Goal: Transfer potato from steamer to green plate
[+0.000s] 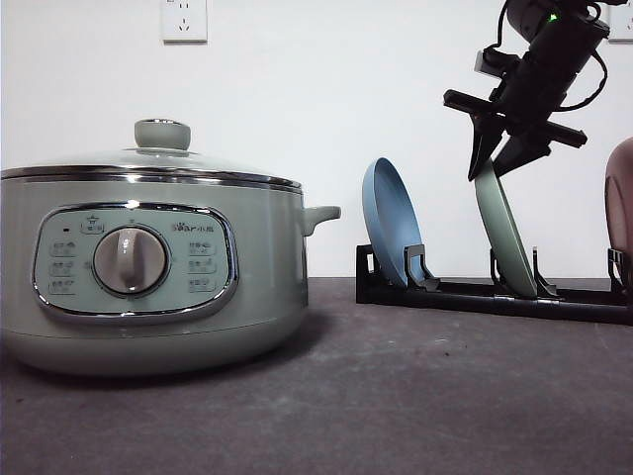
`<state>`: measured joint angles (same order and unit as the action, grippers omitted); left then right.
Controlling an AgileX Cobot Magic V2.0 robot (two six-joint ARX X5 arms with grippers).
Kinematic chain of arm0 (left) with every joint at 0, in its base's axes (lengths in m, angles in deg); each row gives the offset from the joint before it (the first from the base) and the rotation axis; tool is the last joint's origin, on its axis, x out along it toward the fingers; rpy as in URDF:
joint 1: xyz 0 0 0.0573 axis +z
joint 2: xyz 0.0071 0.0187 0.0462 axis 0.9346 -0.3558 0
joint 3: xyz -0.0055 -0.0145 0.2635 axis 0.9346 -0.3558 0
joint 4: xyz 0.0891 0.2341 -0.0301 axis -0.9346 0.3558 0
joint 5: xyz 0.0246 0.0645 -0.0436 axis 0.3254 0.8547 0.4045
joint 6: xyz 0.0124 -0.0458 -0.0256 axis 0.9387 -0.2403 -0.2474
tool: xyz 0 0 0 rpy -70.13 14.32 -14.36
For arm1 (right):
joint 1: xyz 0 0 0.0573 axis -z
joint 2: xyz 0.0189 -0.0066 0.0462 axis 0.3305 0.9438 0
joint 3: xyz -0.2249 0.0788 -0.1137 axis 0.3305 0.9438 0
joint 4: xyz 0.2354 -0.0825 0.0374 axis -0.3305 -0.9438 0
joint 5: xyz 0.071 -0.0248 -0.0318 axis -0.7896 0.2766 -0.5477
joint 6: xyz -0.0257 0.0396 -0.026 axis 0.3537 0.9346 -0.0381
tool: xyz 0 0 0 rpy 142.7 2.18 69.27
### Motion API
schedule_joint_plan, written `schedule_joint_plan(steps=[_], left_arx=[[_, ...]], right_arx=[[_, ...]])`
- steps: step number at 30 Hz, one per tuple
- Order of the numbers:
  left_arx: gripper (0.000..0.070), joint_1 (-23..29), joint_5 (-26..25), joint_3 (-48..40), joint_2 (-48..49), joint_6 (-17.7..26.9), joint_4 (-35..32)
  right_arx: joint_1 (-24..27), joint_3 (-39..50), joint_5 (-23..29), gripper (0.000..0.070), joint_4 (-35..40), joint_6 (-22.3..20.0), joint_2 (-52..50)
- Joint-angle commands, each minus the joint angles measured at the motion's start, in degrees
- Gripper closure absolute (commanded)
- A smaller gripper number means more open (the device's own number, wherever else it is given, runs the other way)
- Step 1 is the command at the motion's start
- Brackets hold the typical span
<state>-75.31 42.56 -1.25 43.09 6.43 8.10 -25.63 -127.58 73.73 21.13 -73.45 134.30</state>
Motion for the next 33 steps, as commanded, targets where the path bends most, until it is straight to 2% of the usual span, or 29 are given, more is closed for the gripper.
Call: schedule_joint_plan(steps=[1,4,11,18,25,28,33], left_arx=[[0.0093,-0.1,-0.3,1.5,-0.3,0.5,-0.5],[0.0093,-0.1,-0.3,1.5,-0.3,0.5,-0.5],[0.0093,-0.1,-0.3,1.5,-0.3,0.5,-0.5],[0.0093,-0.1,-0.3,1.5,-0.3,0.5,-0.5],[0.0093,-0.1,-0.3,1.5,-0.2,0.5,-0.5],[0.0093,-0.1,-0.3,1.5,-0.3,0.5,-0.5],[0.0093,-0.1,-0.3,1.5,-0.3,0.5,-0.5]], right_arx=[[0.0,-1.5,-0.1,0.0666,0.6,0.7,1.3],[0.0,-1.5,-1.3,0.0691,0.8,0.8,1.1],[0.0,-1.5,-3.6,0.0691,2.3,2.5,-1.2],[-0.1,-1.5,-8.0,0.0691,4.9,4.6,-6.6],[-0.2,-1.5,-11.9,0.0692,4.2,4.6,-13.5],[-0.5,-1.5,-12.5,0.0692,1.1,3.0,-17.0],[-2.1,-1.5,-12.4,0.0692,-6.6,-3.1,-22.9]])
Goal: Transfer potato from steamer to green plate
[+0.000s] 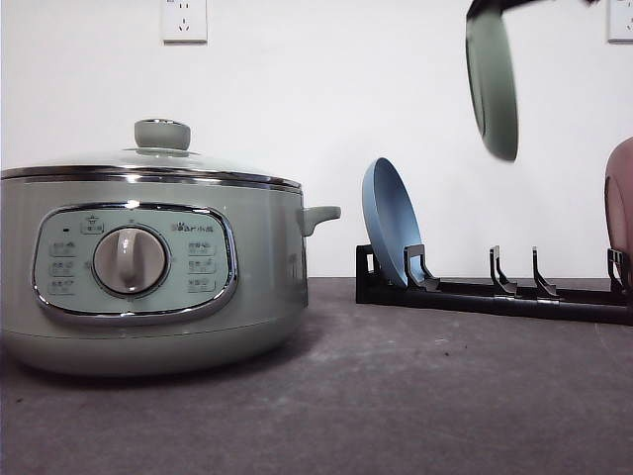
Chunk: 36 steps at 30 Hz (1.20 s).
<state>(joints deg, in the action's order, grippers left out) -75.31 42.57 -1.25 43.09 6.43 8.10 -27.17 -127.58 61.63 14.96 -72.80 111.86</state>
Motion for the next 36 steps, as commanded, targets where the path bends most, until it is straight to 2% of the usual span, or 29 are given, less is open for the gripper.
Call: schedule_joint_plan(steps=[1,5,10,14,16,19,23,29,36], left_arx=[[0.0093,-0.1,-0.3,1.5,-0.3,0.5,-0.6],[0.0093,-0.1,-0.3,1.5,-0.3,0.5,-0.8],[0.0093,-0.1,-0.3,1.5,-0.3,0.5,-0.9],[0.0093,-0.1,-0.3,1.5,-0.3,0.5,-0.9],[0.0093,-0.1,-0.3,1.5,-0.3,0.5,-0.9],[0.0093,-0.1,-0.3,1.5,-0.3,0.5,-0.9],[0.0093,-0.1,-0.3,1.5,-0.3,0.5,-0.9],[0.0093,-0.1,-0.3,1.5,-0.3,0.6,-0.9],[0.0093,-0.1,-0.3,1.5,-0.3,0.7,-0.9]], right_arx=[[-1.1,-1.5,-0.2,0.0692,-2.2,-5.1,-1.6],[-3.9,-1.5,1.3,0.0693,-11.1,-11.1,-5.5],[-10.1,-1.5,7.9,0.0693,-24.9,-18.0,-8.2],[-17.1,-1.3,13.6,0.0694,-34.9,-21.5,-8.4],[-21.7,-0.3,18.2,0.0694,-37.1,-21.7,-8.5],[-27.8,1.9,23.4,0.0694,-37.6,-21.1,-8.7],[-35.2,6.6,27.8,0.0694,-37.3,-20.0,-8.7],[-44.2,16.6,37.0,0.0694,-35.9,-16.8,-8.7],[-51.5,27.6,41.2,0.0694,-27.8,-13.5,-8.4]])
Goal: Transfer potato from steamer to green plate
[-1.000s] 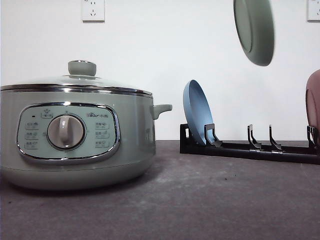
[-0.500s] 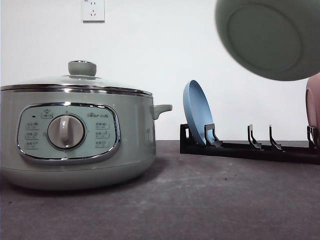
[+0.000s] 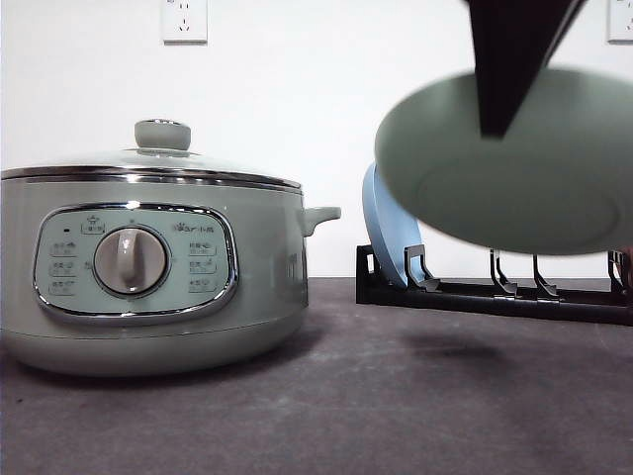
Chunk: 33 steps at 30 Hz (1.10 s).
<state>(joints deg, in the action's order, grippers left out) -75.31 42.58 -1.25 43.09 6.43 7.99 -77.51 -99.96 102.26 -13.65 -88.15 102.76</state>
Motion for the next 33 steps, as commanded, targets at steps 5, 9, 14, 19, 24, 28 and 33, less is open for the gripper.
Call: schedule_joint_plan(steps=[5,9,14,19,24,28,33], left_arx=[[0.0093,-0.1,-0.3,1.5,-0.3,0.7,-0.8],[0.0093,-0.1,-0.3,1.5,-0.3,0.7,-0.8],[0.0093,-0.1,-0.3,1.5,-0.3,0.7,-0.8],[0.0093,-0.1,-0.3,1.5,-0.3,0.7,-0.8],[0.0093,-0.1,-0.3,1.5,-0.3,0.6,-0.8],[0.0093,-0.1,-0.3,1.5,-0.2,0.6,-0.7],[0.0093,-0.1,-0.3,1.5,-0.2,0.6,-0.6]], right_arx=[[-4.0,6.0,0.7,0.0694,6.0,3.6,1.6],[-5.6,9.9,3.3,0.0694,9.8,3.8,3.1],[-6.5,13.7,3.7,0.0694,15.6,3.8,5.8],[-6.5,16.6,3.7,0.0694,20.5,4.4,8.7],[-6.5,17.8,2.9,0.0693,23.3,4.9,11.3],[-6.5,17.8,2.5,0.0593,23.6,5.4,12.9],[-6.5,17.8,1.6,0.0291,24.4,6.7,13.0]])
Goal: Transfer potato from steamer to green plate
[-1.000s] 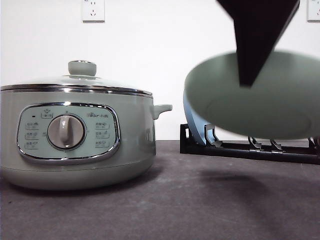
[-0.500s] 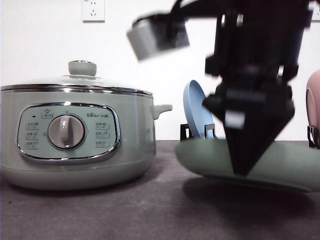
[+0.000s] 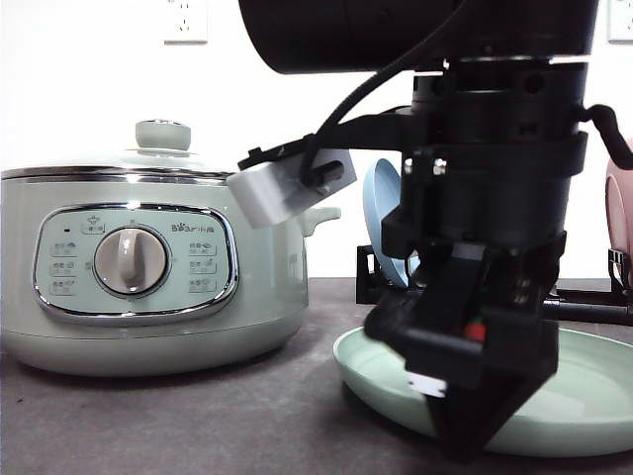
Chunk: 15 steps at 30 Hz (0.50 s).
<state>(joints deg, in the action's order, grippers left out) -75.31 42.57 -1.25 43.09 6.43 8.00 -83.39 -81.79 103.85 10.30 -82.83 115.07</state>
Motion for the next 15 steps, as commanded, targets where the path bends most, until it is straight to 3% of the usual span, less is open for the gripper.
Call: schedule_joint_plan(steps=[1,9,15], left_arx=[[0.0093,-0.1,-0.3,1.5,-0.2,0.6,-0.6],[0.0093,-0.1,-0.3,1.5,-0.2,0.6,-0.6],[0.0093,-0.1,-0.3,1.5,-0.3,0.5,-0.6]], right_arx=[[-0.7,-0.3,0.0,0.0291,0.7,1.5,0.7],[-0.7,-0.7,-0.2,0.0291,0.6,2.1,-2.2],[0.2,-4.3,-3.1,0.0291,-2.8,2.2,-9.4]])
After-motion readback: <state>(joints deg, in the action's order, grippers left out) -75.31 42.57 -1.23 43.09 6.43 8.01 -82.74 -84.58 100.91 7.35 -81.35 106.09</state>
